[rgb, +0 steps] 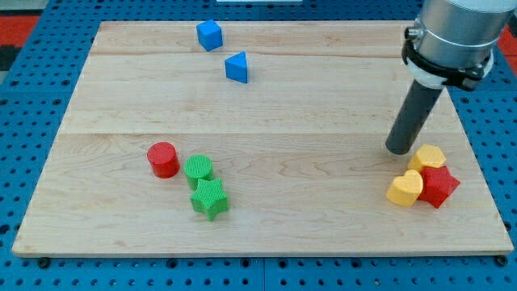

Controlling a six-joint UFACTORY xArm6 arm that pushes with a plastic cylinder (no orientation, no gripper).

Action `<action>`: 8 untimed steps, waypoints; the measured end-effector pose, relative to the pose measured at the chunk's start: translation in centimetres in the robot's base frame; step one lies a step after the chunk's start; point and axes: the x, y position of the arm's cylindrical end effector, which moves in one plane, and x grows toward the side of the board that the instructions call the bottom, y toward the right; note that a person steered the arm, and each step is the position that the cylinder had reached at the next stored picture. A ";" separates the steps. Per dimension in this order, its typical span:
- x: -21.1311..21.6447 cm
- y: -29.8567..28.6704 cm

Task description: Point the arm towards the bottom of blue cube

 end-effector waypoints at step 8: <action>-19.7 -20.2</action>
